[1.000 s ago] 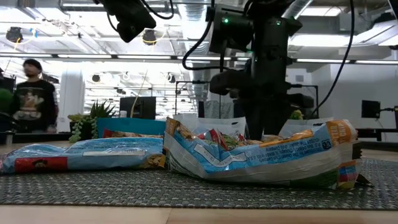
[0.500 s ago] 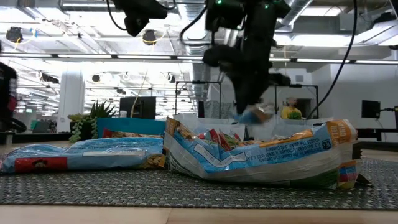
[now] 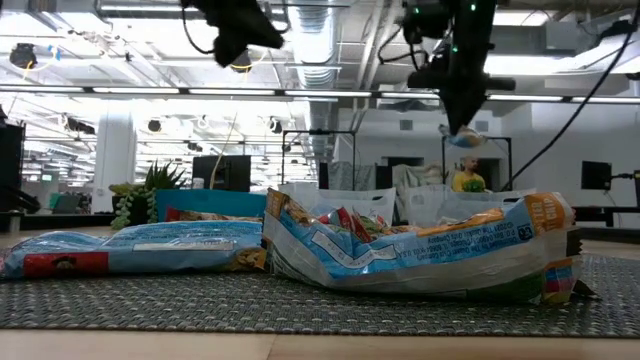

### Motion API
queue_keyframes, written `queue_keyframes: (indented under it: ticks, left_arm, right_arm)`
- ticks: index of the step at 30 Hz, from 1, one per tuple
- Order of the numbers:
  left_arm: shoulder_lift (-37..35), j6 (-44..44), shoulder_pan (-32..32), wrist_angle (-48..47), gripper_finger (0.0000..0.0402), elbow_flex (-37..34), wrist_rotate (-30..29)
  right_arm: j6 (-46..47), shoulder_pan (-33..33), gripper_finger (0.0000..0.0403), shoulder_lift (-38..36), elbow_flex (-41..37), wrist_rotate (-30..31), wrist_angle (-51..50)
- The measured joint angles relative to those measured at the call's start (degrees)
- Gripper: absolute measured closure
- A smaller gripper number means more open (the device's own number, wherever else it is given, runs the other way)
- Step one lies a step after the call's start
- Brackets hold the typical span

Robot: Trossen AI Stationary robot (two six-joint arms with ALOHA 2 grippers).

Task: Pick and place Granola Bars by type
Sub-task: Put the yellow granola bar into the right transparent bin

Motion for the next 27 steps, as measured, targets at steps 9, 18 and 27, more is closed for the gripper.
queue_keyframes:
  ticks: [9, 18, 27]
  left_arm:
    - [10.63, 3.54, 2.46, -3.45, 0.0393, 12.31, 0.0]
    - [11.54, 2.7, 3.52, -5.29, 0.0393, 13.12, -0.05]
    - [11.04, 8.68, 0.24, -10.65, 0.0393, 13.05, 2.76]
  right_arm:
    - [-10.04, -9.2, 0.0366, -0.35, -3.15, -3.24, 1.76]
    - [-13.83, -11.88, 0.0288, -0.35, -4.6, -5.68, 4.35]
    - [-12.45, -2.15, 0.0225, -0.35, -4.6, -14.0, 10.71]
